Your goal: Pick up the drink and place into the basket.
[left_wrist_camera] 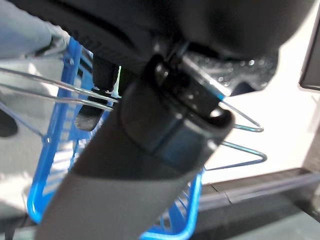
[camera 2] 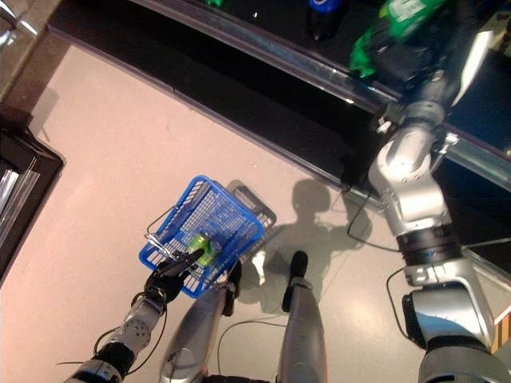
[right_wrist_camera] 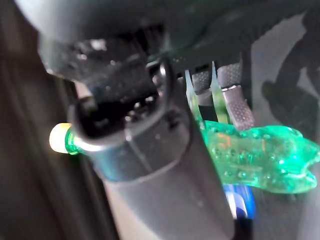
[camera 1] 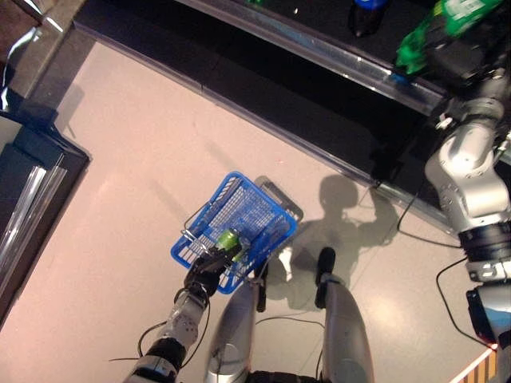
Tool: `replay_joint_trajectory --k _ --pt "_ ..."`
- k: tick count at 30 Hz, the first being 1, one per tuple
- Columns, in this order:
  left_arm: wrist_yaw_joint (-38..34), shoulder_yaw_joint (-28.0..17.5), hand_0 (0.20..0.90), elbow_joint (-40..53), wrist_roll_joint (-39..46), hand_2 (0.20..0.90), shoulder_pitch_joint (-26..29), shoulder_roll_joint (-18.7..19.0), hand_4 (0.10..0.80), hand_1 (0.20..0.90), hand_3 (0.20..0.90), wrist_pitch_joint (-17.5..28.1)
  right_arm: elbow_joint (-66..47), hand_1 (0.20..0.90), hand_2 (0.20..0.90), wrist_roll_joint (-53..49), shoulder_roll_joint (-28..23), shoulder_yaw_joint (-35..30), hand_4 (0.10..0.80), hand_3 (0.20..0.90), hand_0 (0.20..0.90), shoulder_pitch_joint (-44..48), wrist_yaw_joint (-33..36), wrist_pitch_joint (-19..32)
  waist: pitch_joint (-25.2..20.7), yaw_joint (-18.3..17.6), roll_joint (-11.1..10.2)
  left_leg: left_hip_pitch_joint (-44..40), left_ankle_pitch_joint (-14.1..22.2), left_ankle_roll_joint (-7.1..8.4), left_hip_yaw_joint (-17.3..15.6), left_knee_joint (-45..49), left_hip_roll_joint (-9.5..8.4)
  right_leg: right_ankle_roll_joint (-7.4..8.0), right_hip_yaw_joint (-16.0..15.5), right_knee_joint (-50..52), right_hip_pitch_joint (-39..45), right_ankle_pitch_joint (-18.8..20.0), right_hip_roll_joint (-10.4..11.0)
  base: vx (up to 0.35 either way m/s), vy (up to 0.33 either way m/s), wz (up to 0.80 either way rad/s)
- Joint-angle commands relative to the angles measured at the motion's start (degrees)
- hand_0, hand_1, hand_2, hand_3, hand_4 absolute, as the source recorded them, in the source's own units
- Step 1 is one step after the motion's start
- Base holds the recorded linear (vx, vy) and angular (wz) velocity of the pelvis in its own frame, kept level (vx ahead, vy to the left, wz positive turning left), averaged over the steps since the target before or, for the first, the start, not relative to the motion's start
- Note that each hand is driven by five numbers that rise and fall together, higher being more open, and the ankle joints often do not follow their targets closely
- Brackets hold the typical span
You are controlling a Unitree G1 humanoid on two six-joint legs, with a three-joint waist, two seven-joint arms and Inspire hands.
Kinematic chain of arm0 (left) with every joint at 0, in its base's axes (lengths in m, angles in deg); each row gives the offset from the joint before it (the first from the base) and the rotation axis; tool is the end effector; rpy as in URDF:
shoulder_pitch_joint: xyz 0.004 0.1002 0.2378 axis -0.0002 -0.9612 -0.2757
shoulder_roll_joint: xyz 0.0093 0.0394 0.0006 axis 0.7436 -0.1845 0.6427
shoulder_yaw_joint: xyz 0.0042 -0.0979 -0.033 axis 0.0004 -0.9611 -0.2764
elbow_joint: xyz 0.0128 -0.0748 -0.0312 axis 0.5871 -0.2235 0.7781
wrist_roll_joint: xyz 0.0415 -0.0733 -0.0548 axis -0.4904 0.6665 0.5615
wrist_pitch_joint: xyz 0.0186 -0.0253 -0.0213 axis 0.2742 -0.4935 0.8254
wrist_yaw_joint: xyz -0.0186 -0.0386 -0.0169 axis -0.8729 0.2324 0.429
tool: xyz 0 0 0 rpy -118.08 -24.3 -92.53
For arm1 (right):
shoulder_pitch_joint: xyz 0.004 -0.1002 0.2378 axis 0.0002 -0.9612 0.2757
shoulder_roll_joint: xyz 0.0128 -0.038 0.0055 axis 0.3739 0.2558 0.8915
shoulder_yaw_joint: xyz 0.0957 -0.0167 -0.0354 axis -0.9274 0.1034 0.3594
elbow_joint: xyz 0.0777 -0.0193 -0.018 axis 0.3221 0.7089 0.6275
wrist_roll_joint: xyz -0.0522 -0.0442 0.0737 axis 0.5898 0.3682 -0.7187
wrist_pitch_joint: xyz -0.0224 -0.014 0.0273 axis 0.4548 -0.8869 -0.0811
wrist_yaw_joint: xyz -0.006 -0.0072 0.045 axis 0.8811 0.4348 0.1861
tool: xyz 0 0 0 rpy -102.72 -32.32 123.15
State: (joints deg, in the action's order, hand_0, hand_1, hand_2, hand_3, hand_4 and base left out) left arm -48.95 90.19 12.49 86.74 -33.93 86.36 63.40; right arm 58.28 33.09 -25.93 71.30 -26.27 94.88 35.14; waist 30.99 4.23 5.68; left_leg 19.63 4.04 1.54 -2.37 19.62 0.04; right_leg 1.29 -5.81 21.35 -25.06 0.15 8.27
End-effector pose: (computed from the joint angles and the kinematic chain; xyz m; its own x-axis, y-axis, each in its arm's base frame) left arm 0.1967 0.1820 -0.0465 0.8915 0.0193 -0.4526 -0.3267 0.7195 -0.6128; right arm 0.2971 -0.2118 0.2298 0.7552 -0.2878 0.5890 0.3959 0.9164 -0.0598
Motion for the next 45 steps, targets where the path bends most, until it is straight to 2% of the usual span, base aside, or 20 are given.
replay_joint_trajectory --k 1,8,10,12,14,20,25,33,40,45 --pt "6.03 -5.98 0.300 12.03 0.21 0.300 -5.75 7.63 0.100 0.300 0.200 8.95 -15.51 0.300 0.300 5.35 -1.76 -8.49 0.100 0.200 0.300 3.98 -6.02 8.30 -4.37 -1.04 -1.24 -0.45 -3.29 -0.72 1.80 0.49 -0.90 -2.81 -1.89 2.06 7.12 -6.55 -1.74 0.090 0.015 0.11" --pt "8.81 -6.56 0.300 18.44 -0.25 0.300 -8.69 8.26 0.100 0.300 0.200 7.62 -24.39 0.300 0.300 3.61 2.07 -9.35 0.100 0.200 0.300 -3.04 -12.65 8.73 -6.36 -0.81 -1.89 -3.33 -3.20 -0.43 1.75 0.42 -0.81 -3.15 -2.45 1.57 11.04 -7.25 -1.68 0.065 0.022 0.04" --pt "8.79 -6.56 0.300 18.51 -0.26 0.300 -8.80 8.31 0.100 0.300 0.200 7.59 -24.53 0.300 0.300 3.64 2.15 -9.43 0.100 0.200 0.300 -3.21 -12.67 8.65 -6.37 -0.83 -1.93 -3.37 -3.17 -0.43 1.78 0.46 -0.82 -3.15 -2.48 1.59 11.11 -7.29 -1.67 0.037 0.004 0.04" --pt "9.63 -7.04 0.300 22.84 -2.13 0.300 -10.29 8.83 0.100 0.300 0.200 7.14 -28.34 0.300 0.300 1.50 4.41 -8.31 0.100 0.200 0.300 -6.81 -16.48 8.04 -7.23 -0.49 -2.46 -4.34 -2.92 -0.38 2.08 0.90 -0.94 -3.13 -2.68 1.35 12.88 -7.36 -1.69 0.104 -0.001 0.11" --pt "10.02 -6.61 0.300 29.63 -2.65 0.300 -11.87 9.35 0.100 0.300 0.200 4.86 -31.12 0.300 0.300 -0.69 6.70 -6.15 0.100 0.200 0.300 -10.14 -20.01 7.08 -8.14 0.11 -2.80 -5.97 -2.54 -0.60 2.21 -0.10 -1.17 -2.86 -2.91 -0.30 14.98 -6.88 -1.61 0.087 0.000 0.14" --pt "9.60 -4.54 0.300 40.89 -3.12 0.300 -13.15 10.72 0.100 0.300 0.200 2.90 -32.95 0.300 0.300 -2.76 10.63 -0.34 0.100 0.200 0.300 -12.86 -24.50 6.11 -8.50 1.41 -2.77 -7.28 -2.54 -0.90 2.76 -1.11 -1.42 -2.65 -3.90 -2.33 17.31 -6.24 -1.52 0.018 0.008 0.02" --pt "8.04 -3.14 0.300 47.97 -2.35 0.300 -12.42 12.16 0.100 0.300 0.200 1.17 -32.11 0.300 0.300 -3.35 12.82 4.81 0.100 0.200 0.300 -12.75 -23.51 4.14 -7.98 2.74 -2.48 -7.57 -2.69 -1.11 3.74 -1.27 -1.81 -2.48 -4.94 -2.66 18.34 -6.10 -1.22 0.013 0.018 0.12" --pt "9.13 -2.55 0.300 56.27 -1.45 0.300 -10.07 15.57 0.100 0.300 0.200 1.32 -28.10 0.300 0.300 1.27 14.98 10.18 0.100 0.200 0.300 -11.74 -19.33 2.32 -6.57 4.83 -2.19 -7.30 -2.94 -1.53 5.69 -1.34 -2.58 -2.11 -6.57 -2.51 18.52 -5.80 -0.85 -0.013 0.001 0.13" --pt "12.86 -2.46 0.300 60.38 -0.65 0.300 -7.22 18.50 0.100 0.300 0.200 1.81 -23.32 0.300 0.300 2.92 16.41 13.75 0.100 0.200 0.300 -11.38 -16.89 0.21 -5.76 6.17 -2.20 -6.33 -3.12 -1.79 7.28 -0.90 -3.30 -1.73 -7.61 -2.31 18.11 -5.50 -0.44 -0.015 -0.018 0.12" --pt "15.43 -2.13 0.300 63.27 0.11 0.300 -5.58 19.23 0.100 0.300 0.200 1.28 -19.17 0.300 0.300 6.55 17.45 16.62 0.100 0.200 0.300 -11.85 -15.72 -1.27 -5.50 6.93 -2.17 -5.95 -3.18 -1.90 8.07 -0.69 -3.82 -1.56 -7.96 -2.62 18.16 -5.26 -0.06 -0.003 -0.011 0.12"
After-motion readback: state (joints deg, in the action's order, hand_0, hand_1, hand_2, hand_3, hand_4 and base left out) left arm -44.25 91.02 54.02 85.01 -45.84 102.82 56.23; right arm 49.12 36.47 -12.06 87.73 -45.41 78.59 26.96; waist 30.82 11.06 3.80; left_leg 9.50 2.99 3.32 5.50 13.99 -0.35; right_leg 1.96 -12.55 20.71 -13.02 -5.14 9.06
